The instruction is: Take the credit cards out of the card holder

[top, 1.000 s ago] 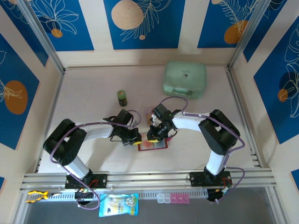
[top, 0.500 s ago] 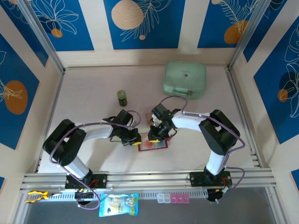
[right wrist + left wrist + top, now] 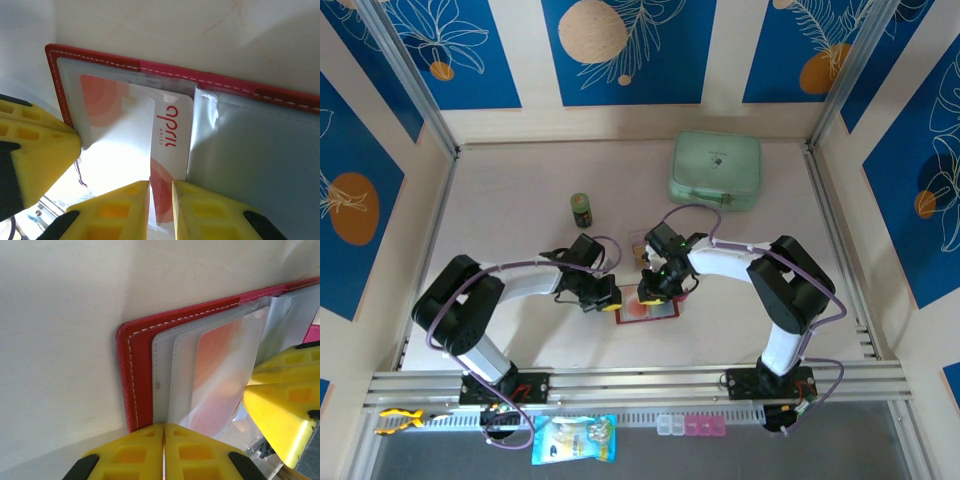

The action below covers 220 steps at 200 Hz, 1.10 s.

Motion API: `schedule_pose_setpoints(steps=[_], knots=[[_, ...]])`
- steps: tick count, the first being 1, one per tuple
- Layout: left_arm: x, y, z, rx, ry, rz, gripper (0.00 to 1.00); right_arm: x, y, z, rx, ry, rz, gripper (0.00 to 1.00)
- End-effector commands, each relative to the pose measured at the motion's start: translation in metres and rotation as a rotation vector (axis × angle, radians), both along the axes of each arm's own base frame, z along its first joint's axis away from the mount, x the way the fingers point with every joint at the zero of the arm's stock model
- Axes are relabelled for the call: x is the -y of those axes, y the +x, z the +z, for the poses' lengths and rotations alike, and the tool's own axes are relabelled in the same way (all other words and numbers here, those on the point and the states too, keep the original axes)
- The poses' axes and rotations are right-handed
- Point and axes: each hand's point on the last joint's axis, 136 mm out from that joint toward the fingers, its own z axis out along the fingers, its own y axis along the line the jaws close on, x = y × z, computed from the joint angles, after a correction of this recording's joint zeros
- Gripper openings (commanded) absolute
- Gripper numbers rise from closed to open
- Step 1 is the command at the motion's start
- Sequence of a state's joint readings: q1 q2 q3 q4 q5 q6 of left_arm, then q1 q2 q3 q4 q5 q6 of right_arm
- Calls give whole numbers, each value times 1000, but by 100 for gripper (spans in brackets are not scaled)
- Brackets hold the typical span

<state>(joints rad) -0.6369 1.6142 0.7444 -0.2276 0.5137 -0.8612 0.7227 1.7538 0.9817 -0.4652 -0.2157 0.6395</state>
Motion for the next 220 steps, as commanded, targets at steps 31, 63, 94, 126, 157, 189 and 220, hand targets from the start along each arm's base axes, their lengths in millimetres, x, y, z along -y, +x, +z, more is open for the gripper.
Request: schedule_pose_setpoints(steps=[31, 63, 94, 126, 157, 189, 220], knots=[[-7, 7, 5, 22, 39, 3, 8, -4, 1, 21, 28, 57, -6, 21], [5, 7, 19, 35, -15, -17, 8, -2, 2, 24, 6, 107, -40, 21], [16, 0, 21, 30, -29, -47, 8, -1, 3, 22, -21, 142, -65, 21], [21, -3, 16, 18, -32, -57, 7, 1, 2, 17, -34, 130, -68, 21], [21, -7, 3, -14, -23, -63, 7, 1, 0, 12, -51, 125, -62, 22], [18, -8, -2, -31, -4, -62, 6, 3, -1, 5, -63, 110, -63, 23], [12, -12, -8, -50, 33, -63, 6, 5, -1, -1, -71, 92, -68, 23]])
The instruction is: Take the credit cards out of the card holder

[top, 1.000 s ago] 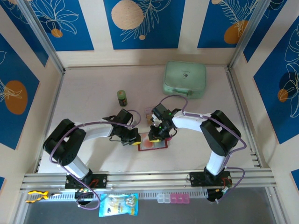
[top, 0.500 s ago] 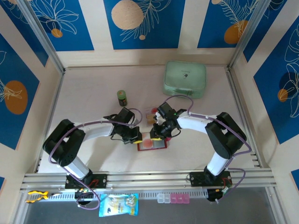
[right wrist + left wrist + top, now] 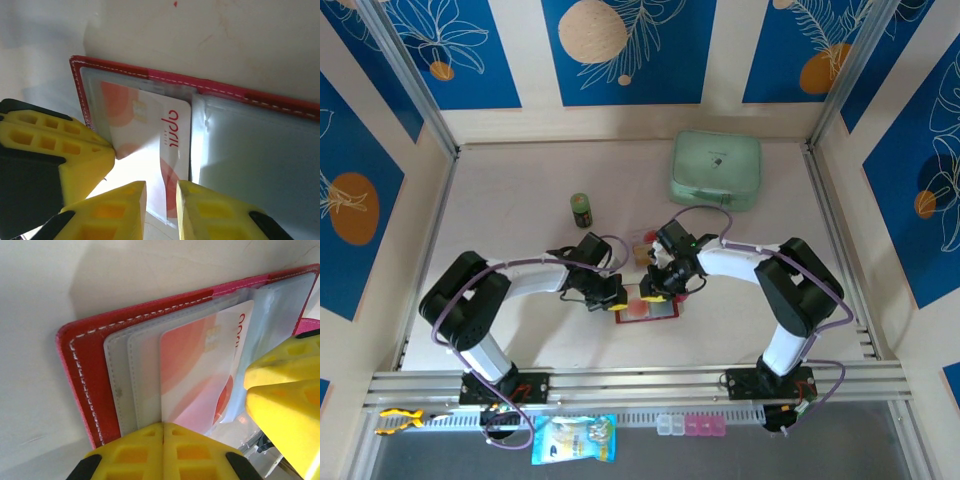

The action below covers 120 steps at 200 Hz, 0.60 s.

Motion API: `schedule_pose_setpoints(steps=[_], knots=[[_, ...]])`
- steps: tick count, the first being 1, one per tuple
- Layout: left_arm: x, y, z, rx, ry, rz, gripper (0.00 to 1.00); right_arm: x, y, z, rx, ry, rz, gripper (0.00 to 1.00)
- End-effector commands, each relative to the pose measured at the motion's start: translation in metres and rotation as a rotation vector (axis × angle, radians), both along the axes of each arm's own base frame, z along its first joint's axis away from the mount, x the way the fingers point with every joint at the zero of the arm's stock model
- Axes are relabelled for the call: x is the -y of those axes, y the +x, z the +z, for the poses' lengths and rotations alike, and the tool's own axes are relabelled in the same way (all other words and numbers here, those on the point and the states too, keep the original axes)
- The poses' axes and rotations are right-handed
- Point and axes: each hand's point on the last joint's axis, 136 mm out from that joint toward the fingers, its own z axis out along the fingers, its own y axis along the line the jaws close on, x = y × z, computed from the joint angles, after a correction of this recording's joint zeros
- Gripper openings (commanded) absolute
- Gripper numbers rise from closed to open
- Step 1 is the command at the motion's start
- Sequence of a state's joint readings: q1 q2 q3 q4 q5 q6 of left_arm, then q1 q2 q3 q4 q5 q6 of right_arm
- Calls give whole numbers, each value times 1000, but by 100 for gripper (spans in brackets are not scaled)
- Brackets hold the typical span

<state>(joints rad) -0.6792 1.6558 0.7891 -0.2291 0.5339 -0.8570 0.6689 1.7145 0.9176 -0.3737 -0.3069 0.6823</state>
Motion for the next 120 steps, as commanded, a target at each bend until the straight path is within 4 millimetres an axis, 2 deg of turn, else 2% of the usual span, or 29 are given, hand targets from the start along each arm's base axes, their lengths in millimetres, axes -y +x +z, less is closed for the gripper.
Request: schedule_pose_setpoints(steps=[1, 68, 120], knots=[[-6, -7, -10, -42, 51, -10, 6, 4, -7, -9, -45, -12, -1, 23], [-8, -7, -10, -43, 61, -9, 5, 5, -6, -14, -53, -32, 0, 24], [-7, -7, -10, -42, 61, -11, 5, 7, -6, -15, -50, -37, -2, 28]])
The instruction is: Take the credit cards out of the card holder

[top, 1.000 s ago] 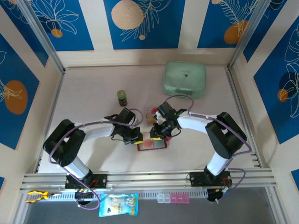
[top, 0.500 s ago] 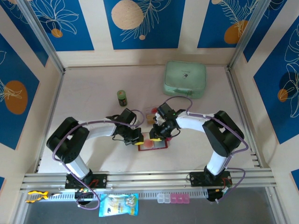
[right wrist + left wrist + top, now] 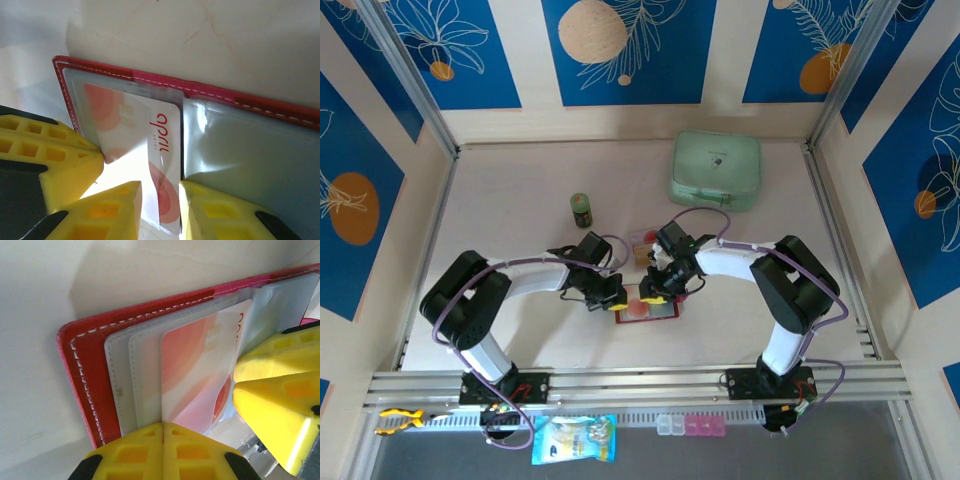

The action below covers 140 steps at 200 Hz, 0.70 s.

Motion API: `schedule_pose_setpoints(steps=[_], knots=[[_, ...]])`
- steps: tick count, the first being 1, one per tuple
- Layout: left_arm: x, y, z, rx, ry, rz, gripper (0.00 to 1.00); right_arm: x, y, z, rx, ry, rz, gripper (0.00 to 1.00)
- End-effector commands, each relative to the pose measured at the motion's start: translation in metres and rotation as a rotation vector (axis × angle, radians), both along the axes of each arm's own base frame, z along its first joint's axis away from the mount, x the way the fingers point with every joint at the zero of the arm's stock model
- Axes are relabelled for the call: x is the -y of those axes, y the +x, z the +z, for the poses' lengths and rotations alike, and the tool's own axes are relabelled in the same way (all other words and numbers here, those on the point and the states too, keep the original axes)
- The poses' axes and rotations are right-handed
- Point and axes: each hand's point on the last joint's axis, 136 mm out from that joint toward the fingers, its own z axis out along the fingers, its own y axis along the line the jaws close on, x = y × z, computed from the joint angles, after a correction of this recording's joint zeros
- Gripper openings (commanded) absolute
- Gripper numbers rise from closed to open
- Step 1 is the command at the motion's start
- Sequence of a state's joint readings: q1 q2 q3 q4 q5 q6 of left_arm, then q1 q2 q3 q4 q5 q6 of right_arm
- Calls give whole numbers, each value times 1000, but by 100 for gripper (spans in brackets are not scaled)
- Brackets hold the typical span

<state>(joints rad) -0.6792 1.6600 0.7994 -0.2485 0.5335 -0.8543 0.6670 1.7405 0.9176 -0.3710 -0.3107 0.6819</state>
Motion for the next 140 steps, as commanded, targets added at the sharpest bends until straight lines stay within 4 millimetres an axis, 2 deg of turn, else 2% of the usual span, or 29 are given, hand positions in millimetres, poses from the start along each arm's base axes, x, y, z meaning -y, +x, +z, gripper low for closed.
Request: schedule_pose_setpoints(steps=[1, 56, 77, 109, 140], knots=[[-7, -6, -9, -33, 52, -10, 5, 5, -5, -7, -30, -25, -1, 28], [-7, -7, -10, -37, 54, -8, 5, -11, -8, 5, -48, 100, 15, 26], [-8, -8, -11, -41, 54, -6, 5, -6, -7, 6, -36, 77, 8, 26], [-8, -7, -11, -41, 56, -5, 5, 11, -5, 1, 8, -50, -2, 29], [-8, -8, -12, -42, 56, -7, 5, 11, -7, -3, 5, -74, 19, 31]])
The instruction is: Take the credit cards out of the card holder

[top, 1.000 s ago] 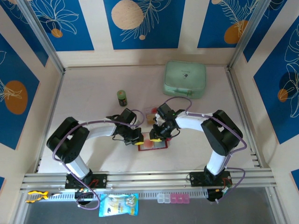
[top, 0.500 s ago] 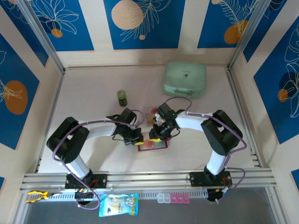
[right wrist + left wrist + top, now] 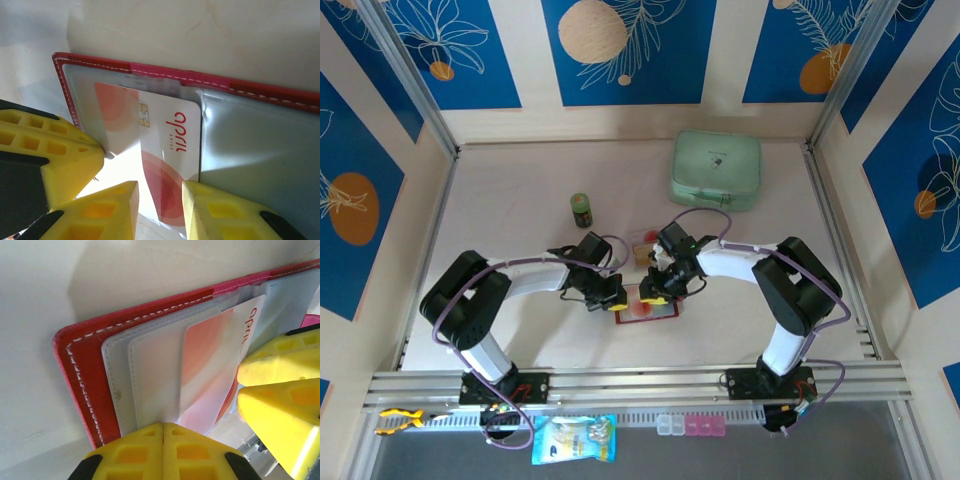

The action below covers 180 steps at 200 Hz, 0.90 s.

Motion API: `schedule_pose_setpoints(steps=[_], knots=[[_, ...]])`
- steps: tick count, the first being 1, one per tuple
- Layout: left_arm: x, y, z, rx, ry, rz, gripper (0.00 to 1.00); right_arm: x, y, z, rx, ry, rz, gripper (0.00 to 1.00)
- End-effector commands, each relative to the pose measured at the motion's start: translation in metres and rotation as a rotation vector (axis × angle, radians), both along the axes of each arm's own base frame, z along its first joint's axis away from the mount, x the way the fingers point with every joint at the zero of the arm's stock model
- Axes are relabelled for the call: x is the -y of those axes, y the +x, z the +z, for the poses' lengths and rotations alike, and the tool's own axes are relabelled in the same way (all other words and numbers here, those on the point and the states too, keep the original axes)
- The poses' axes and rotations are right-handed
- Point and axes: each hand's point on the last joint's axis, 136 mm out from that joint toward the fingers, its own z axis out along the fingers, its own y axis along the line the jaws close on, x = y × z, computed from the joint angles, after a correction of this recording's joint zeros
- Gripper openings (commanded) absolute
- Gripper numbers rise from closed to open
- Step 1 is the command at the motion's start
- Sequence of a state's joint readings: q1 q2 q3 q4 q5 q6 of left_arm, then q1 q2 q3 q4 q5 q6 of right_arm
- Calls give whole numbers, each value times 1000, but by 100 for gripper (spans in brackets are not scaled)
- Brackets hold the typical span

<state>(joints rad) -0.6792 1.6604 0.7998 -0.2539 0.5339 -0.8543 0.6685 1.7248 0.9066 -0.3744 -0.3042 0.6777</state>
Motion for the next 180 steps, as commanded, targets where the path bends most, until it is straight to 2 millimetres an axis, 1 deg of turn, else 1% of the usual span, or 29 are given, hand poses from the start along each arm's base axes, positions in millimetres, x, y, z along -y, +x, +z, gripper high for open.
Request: schedule_pose_setpoints(steps=[1, 44, 66, 88, 104, 143, 180], knots=[[-8, -7, -12, -39, 55, -7, 5, 8, -5, -4, -1, -70, 18, 31], [-8, -7, -11, -37, 56, -6, 5, 0, -8, -5, 6, -104, 64, 33], [-8, -7, -12, -37, 58, -6, 5, -1, -6, 4, 48, -95, 66, 33], [-8, -7, -11, -35, 56, -8, 5, -5, -4, 17, 81, -44, 69, 33], [-6, -4, -7, -26, 46, -6, 5, -4, -3, 20, 91, -32, 60, 33], [7, 6, 16, 15, -13, 1, 7, 3, -2, 15, 81, -59, 47, 33], [15, 4, 21, 7, -47, 0, 7, 4, -5, 8, 59, -70, 50, 33]])
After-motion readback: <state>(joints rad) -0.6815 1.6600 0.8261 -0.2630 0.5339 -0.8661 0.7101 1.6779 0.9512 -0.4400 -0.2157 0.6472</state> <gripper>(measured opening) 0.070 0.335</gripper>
